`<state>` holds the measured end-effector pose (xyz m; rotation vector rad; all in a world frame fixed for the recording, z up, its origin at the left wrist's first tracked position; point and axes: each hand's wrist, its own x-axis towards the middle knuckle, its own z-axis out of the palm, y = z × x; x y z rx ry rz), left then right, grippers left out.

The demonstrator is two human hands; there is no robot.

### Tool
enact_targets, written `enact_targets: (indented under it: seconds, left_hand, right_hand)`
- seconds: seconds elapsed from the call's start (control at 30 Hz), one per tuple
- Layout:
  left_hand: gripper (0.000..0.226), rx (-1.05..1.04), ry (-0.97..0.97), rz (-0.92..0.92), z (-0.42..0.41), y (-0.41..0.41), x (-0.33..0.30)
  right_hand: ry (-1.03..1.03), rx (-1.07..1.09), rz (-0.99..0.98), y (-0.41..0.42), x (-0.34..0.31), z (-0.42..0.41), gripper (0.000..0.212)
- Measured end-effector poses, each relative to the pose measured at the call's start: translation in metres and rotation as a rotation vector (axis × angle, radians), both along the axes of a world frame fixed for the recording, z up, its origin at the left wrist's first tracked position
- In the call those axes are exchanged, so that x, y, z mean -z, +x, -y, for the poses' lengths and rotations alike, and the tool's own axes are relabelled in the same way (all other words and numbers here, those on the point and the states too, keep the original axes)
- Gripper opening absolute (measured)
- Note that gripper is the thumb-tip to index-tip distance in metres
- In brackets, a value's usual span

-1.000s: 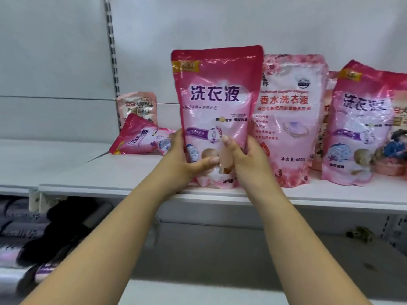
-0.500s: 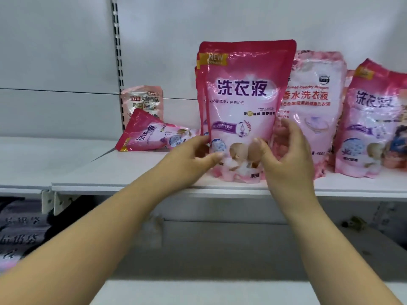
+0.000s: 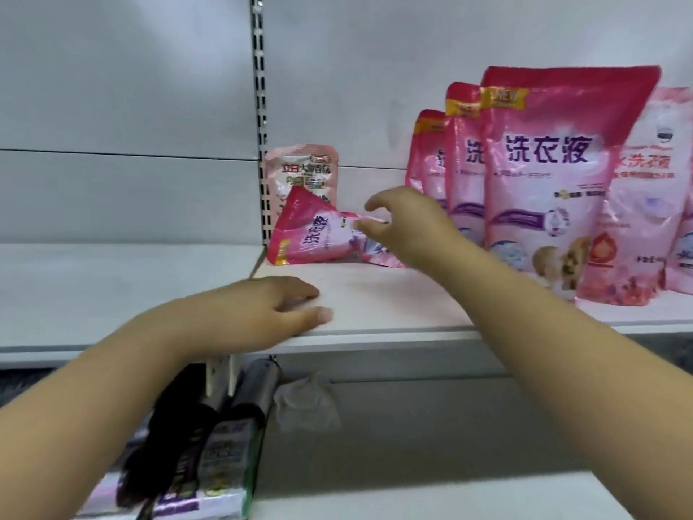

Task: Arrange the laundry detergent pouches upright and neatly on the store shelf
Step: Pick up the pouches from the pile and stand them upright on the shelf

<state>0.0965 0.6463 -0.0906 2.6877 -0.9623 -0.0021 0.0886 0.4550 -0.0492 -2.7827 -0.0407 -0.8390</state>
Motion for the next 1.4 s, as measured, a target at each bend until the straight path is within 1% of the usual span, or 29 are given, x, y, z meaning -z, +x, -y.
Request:
enact_targets:
  seconds: [0.07,0.17,0.23,0.27,0.33,0.4,0.47,0.6,0.73,0.83,0.93,1.0,1.07,1.1,1.17,1.2,1.27,1.33,1.4]
  left_hand:
    - [0.076,0.021,-0.075,-0.041,-0.002,0.003,0.005]
    - [0.068,0.012,-0.118,-0.038,-0.003,0.008,0.009]
    - [0.063,0.019,-0.123,-0.029,-0.004,0.011,0.011]
    - [0.062,0.022,-0.129,-0.034,-0.004,0.011,0.011]
    - [0.064,0.021,-0.15,-0.057,-0.004,0.009,0.01]
    - [0.072,0.006,-0.161,-0.067,-0.003,0.008,0.009]
    - [0.078,-0.011,-0.178,-0.062,-0.003,0.007,0.009]
    - [0.08,0.002,-0.175,-0.044,-0.002,0.005,0.01]
    - [0.081,0.011,-0.131,-0.059,-0.001,0.005,0.007]
    - [0.081,0.002,-0.094,-0.082,-0.003,0.008,0.003]
    - [0.072,0.006,-0.114,-0.091,-0.005,0.011,-0.007]
    - [0.059,-0.041,-0.206,-0.075,-0.007,0.016,-0.02]
    - [0.045,-0.12,-0.346,-0.047,-0.007,0.031,-0.031]
    - [0.042,-0.168,-0.435,-0.056,-0.007,0.041,-0.037]
    - [0.048,-0.267,-0.596,-0.161,-0.005,0.061,-0.046]
    - [0.053,-0.308,-0.627,-0.229,-0.002,0.071,-0.049]
    - [0.065,-0.328,-0.676,-0.367,0.005,0.085,-0.055]
    - [0.074,-0.273,-0.772,-0.486,0.019,0.094,-0.059]
    - [0.073,-0.151,-0.901,-0.558,0.042,0.099,-0.063]
  right_hand:
    - [0.08,0.017,-0.126,0.037,-0.008,0.0,0.054]
    - [0.171,0.076,-0.267,0.08,0.0,0.009,0.08]
    - [0.174,0.122,-0.352,0.097,0.008,0.015,0.096]
    - [0.143,0.144,-0.407,0.102,0.01,0.017,0.099]
    - [0.052,0.178,-0.47,0.105,0.007,0.019,0.099]
    - [-0.027,0.183,-0.481,0.1,0.001,0.014,0.097]
    - [-0.058,0.16,-0.517,0.094,-0.003,0.008,0.095]
    - [-0.031,0.133,-0.545,0.085,-0.008,0.006,0.093]
    - [0.1,0.081,-0.591,0.084,0.001,0.013,0.094]
    - [0.045,0.09,-0.602,0.087,0.002,0.013,0.089]
    - [0.044,0.11,-0.574,0.094,0.003,0.015,0.089]
    - [0.135,0.105,-0.514,0.098,0.003,0.017,0.08]
    - [0.24,0.119,-0.422,0.1,0.003,0.02,0.07]
    - [0.314,0.113,-0.369,0.101,0.002,0.022,0.066]
    - [0.562,0.051,-0.256,0.103,0.002,0.025,0.062]
    - [0.701,0.0,-0.194,0.102,0.0,0.024,0.06]
    - [0.924,-0.082,-0.098,0.101,-0.004,0.021,0.05]
    - [1.12,-0.156,-0.055,0.1,-0.008,0.013,0.04]
    - [1.306,-0.283,-0.011,0.1,-0.01,0.005,0.036]
